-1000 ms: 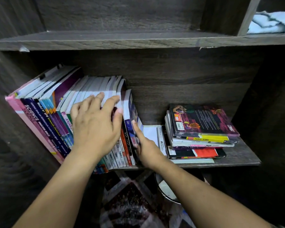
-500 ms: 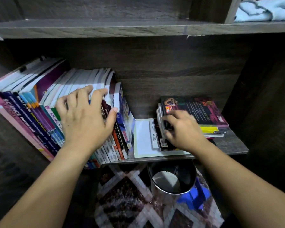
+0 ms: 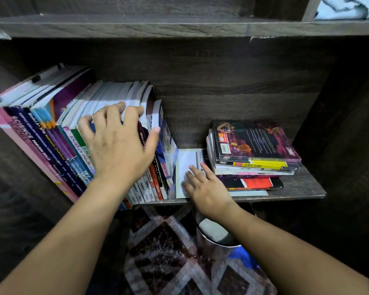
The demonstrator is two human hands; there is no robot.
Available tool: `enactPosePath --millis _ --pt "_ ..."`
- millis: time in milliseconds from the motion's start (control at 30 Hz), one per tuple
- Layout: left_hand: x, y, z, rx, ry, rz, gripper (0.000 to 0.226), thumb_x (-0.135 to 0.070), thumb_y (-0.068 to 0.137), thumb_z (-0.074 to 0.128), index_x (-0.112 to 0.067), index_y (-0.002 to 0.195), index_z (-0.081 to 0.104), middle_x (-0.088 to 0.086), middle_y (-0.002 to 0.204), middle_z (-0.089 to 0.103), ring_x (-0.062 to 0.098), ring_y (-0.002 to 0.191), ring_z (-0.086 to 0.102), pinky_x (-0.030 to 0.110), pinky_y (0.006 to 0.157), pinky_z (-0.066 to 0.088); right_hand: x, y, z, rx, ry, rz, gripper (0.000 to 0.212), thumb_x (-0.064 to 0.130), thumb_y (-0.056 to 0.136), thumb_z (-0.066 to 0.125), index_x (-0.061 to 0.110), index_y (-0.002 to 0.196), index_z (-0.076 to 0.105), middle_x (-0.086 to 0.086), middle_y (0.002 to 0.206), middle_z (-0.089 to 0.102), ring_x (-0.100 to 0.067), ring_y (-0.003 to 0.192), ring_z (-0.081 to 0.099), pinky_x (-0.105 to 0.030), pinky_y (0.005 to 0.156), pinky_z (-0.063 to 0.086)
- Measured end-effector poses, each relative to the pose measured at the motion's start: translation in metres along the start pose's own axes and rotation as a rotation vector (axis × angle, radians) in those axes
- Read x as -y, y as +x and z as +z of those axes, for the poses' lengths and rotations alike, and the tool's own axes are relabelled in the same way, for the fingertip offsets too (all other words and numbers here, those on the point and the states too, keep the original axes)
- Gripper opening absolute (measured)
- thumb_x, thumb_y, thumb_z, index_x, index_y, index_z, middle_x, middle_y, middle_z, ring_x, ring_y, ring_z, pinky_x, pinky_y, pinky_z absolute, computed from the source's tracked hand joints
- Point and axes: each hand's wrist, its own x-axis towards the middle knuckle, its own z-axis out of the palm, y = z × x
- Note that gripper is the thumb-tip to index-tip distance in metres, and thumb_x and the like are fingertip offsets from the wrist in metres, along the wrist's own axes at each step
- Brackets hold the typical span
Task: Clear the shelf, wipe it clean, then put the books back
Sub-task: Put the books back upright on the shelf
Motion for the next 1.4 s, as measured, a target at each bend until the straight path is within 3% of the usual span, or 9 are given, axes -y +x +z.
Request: enactPosePath --millis 133,300,400,533,833,1000,1067,1167,1400 --pt "-0.004 -0.002 0.004 -0.012 0.010 -0.038 0.057 -0.070 0.083 0.050 -0.023 0.116 0.054 0.008 0.123 0.054 0.032 0.117 0.044 0.053 0.105 0.022 0.006 0.019 0.010 0.043 0.181 -0.011 0.056 0.027 0.104 0.023 0.016 0.155 0.005 -0.012 0.162 0.008 -0.029 0.150 0.001 -0.046 0.120 -0.002" --pt "-0.012 -0.003 0.008 -0.040 -0.006 -0.074 0.047 -0.056 0.080 0.061 -0.022 0.113 0.055 0.011 0.129 0.051 0.037 0.126 0.040 0.063 0.110 0.010 0.009 0.030 0.018 0.067 0.241 -0.009 0.064 0.056 0.099 0.028 0.020 0.152 0.020 -0.014 0.161 0.015 -0.039 0.143 0.024 -0.046 0.119 0.012" --pt "-0.015 -0.007 0.015 -0.030 -0.023 0.053 0.031 -0.041 0.085 0.061 -0.031 0.114 0.063 0.011 0.144 0.041 0.045 0.137 0.026 0.072 0.103 -0.003 0.005 0.035 0.017 0.079 0.234 -0.013 0.058 0.061 0.097 0.028 0.029 0.146 0.028 -0.015 0.160 0.016 -0.038 0.141 0.029 -0.044 0.118 0.015" --pt "-0.015 -0.010 0.020 0.024 0.049 0.129 0.021 -0.043 0.084 0.063 -0.024 0.088 0.071 0.010 0.143 0.043 0.042 0.134 0.029 0.074 0.102 0.008 0.006 0.037 0.022 0.082 0.216 0.047 0.055 0.062 0.097 0.023 0.035 0.144 0.024 -0.015 0.157 0.021 -0.036 0.137 0.032 -0.045 0.116 0.018" --pt "-0.025 -0.007 0.018 0.107 0.179 0.030 0.028 -0.053 0.078 0.066 -0.028 0.091 0.067 0.009 0.142 0.037 0.037 0.130 0.027 0.071 0.106 0.012 -0.028 0.015 0.038 0.095 0.269 0.120 0.060 0.065 0.089 0.016 0.033 0.139 0.029 -0.015 0.152 0.027 -0.034 0.133 0.039 -0.043 0.116 0.018" --pt "-0.025 -0.007 0.016 0.124 0.201 0.030 0.029 -0.053 0.077 0.064 -0.030 0.095 0.066 0.008 0.142 0.035 0.036 0.131 0.026 0.070 0.106 0.012 -0.035 0.005 0.029 0.047 0.328 0.103 0.053 0.038 0.100 0.037 0.017 0.147 0.024 -0.014 0.141 0.047 -0.029 0.128 0.047 -0.034 0.112 0.024" --pt "-0.024 -0.007 0.014 0.126 0.196 0.034 0.029 -0.052 0.078 0.064 -0.029 0.096 0.066 0.009 0.142 0.035 0.036 0.131 0.026 0.070 0.106 0.012 -0.038 0.001 0.026 -0.030 0.385 0.174 0.057 0.023 0.102 0.036 0.017 0.153 0.012 -0.013 0.126 0.058 -0.032 0.114 0.056 -0.037 0.088 0.040" --pt "-0.025 -0.007 0.012 0.144 0.204 0.032 0.031 -0.053 0.079 0.063 -0.030 0.099 0.066 0.010 0.142 0.035 0.037 0.132 0.026 0.070 0.106 0.012 -0.047 -0.002 0.019 -0.106 0.587 0.327 0.073 0.014 0.100 0.039 0.030 0.154 -0.007 -0.020 0.102 0.066 -0.038 0.091 0.064 -0.038 0.067 0.036" --pt "-0.027 -0.006 0.009 0.177 0.223 0.036 0.033 -0.055 0.079 0.061 -0.031 0.101 0.067 0.010 0.144 0.032 0.037 0.134 0.025 0.066 0.108 0.011 -0.049 -0.004 -0.001 -0.378 1.034 0.489 0.071 0.005 0.092 0.047 0.038 0.150 0.023 -0.027 0.074 0.062 -0.043 0.072 0.056 -0.040 0.062 0.036"
